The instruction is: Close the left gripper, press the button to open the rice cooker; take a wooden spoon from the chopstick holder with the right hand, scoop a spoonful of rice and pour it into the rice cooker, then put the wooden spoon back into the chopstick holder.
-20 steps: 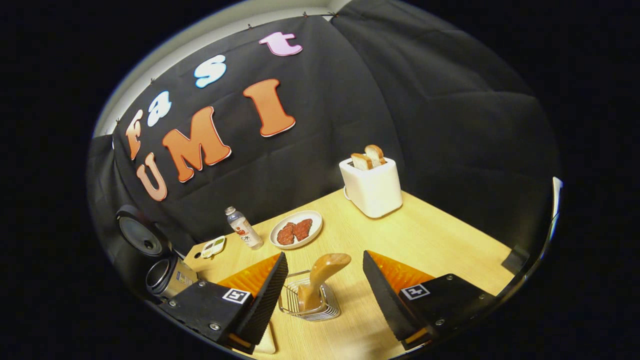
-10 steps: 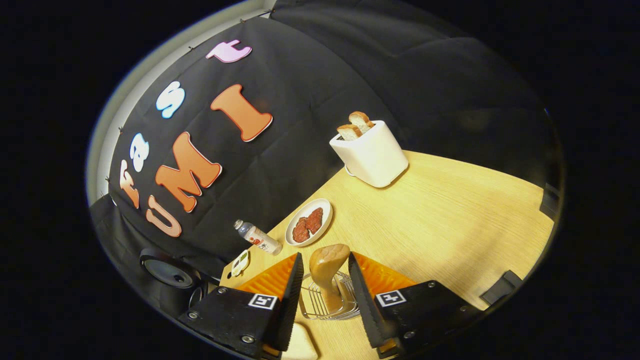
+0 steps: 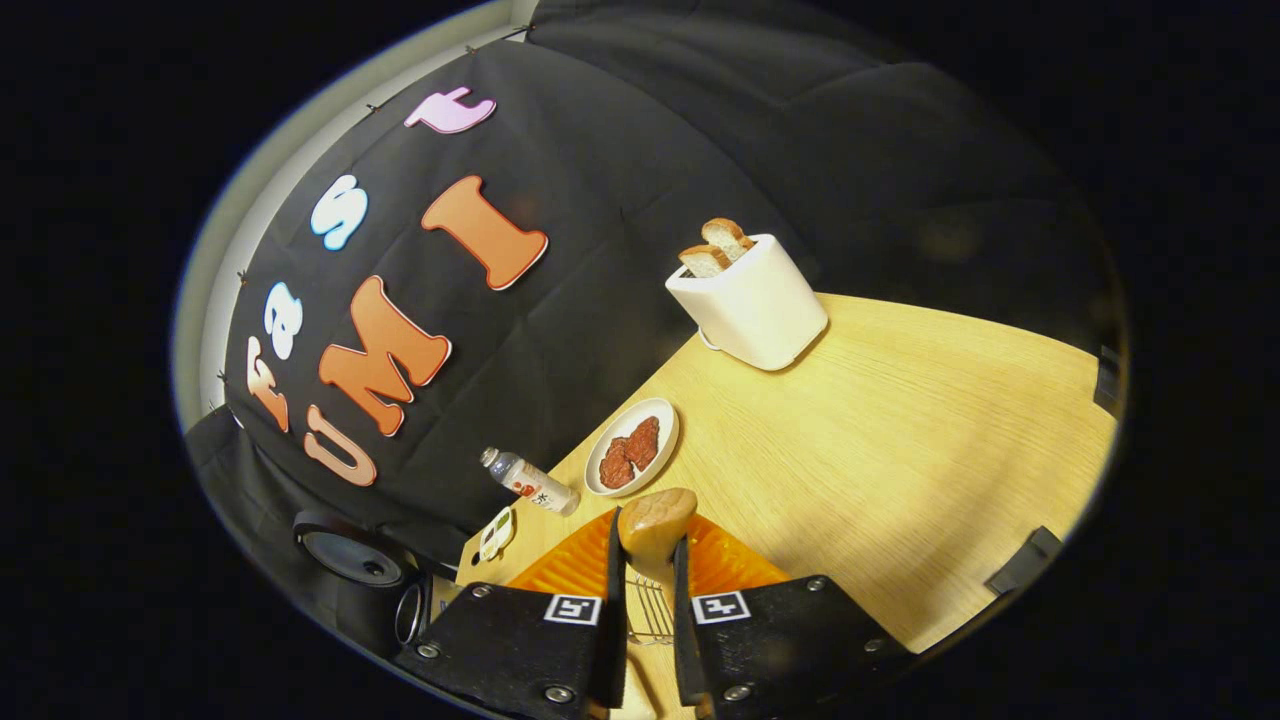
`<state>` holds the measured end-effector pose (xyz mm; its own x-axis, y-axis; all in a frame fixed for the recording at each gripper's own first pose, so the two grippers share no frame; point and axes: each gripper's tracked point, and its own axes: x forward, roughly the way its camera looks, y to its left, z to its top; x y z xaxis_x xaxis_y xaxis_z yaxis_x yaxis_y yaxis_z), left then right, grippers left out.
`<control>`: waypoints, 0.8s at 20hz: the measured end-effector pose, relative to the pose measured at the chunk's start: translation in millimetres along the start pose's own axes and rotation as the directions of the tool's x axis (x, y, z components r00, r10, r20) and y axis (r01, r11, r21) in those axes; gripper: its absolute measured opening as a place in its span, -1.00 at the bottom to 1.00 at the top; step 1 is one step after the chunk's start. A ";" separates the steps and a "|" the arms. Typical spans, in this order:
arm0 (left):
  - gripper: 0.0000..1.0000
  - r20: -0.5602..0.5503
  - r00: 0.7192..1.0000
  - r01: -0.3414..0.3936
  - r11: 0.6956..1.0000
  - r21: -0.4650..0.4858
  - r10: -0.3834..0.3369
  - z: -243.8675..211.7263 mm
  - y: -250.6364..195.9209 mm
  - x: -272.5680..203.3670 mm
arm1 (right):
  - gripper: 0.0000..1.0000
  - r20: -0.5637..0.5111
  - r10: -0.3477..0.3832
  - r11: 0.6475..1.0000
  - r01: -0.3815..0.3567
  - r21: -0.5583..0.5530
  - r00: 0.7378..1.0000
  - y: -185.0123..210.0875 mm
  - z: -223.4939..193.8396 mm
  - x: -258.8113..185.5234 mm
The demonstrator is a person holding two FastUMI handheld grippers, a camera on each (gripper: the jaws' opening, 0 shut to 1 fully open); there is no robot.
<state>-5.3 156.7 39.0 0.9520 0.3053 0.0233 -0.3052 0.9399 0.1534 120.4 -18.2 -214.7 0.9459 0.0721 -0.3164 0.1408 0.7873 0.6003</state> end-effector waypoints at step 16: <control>0.96 0.005 0.999 0.054 0.998 -0.042 -0.054 -7.5 66.1 13.1 | -0.71 0.163 0.118 0.961 -0.072 -0.267 0.979 143.6 21.0 -81.5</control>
<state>-13.2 224.0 42.0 0.9671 0.2536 0.0199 -0.2542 0.9605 0.1131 69.7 76.1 -87.3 0.9909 0.0638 -0.1187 -0.0105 0.9147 0.4039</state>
